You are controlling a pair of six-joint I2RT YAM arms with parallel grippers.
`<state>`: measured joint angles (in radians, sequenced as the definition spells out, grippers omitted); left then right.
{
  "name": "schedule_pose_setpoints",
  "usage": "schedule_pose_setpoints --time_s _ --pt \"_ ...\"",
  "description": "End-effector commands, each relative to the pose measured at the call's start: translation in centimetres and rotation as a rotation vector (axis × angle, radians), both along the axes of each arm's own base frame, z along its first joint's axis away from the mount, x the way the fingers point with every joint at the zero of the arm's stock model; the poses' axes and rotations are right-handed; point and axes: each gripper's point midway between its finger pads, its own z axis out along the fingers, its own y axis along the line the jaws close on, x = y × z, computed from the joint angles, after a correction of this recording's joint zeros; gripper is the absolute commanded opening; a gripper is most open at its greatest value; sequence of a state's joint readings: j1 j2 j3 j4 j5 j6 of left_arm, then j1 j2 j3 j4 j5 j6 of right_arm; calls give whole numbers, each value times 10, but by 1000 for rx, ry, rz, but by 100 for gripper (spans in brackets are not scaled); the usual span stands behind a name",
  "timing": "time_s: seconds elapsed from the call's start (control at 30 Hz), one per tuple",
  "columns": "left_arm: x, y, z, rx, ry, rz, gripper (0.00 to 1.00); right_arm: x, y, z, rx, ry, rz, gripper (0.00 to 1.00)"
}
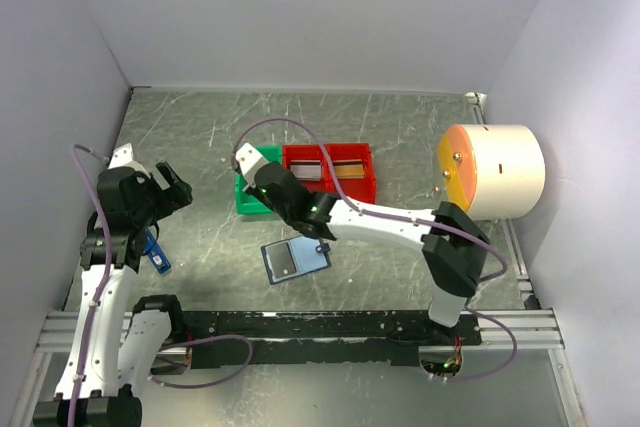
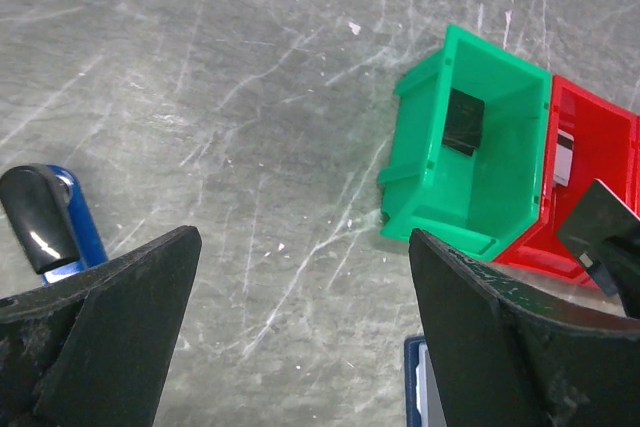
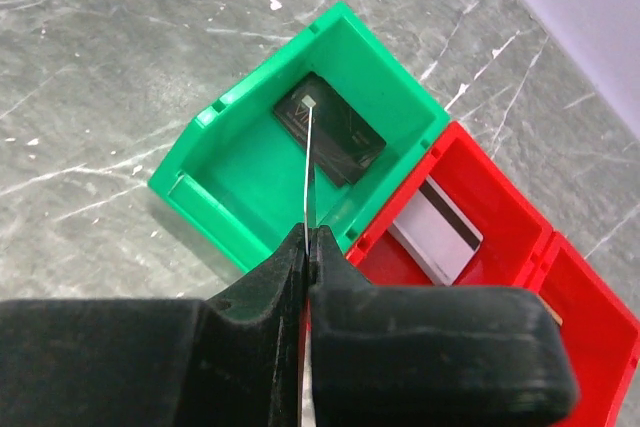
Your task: Take the credit cards out of the card holder
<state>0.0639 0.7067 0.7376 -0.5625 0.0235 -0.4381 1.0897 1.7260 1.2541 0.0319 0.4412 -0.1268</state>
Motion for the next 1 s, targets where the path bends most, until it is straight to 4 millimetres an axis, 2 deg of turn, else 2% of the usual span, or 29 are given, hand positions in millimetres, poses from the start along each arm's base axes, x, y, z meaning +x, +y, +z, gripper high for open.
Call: schedule_pose_setpoints --time_s 0.0,0.23,0.43,0.73,0.97 --pt "-5 20 11 35 -40 115 97 17 12 -7 -85 -46 3 0" --pt "-12 28 15 44 -64 174 97 43 31 -27 -194 -106 4 0" --pt "-11 27 15 43 -57 164 96 71 37 -53 -299 -138 9 0" --pt "-10 25 14 43 -59 151 96 113 35 -78 -389 -205 22 0" --pt "-7 23 12 43 -48 131 96 130 45 -98 -432 -232 52 0"
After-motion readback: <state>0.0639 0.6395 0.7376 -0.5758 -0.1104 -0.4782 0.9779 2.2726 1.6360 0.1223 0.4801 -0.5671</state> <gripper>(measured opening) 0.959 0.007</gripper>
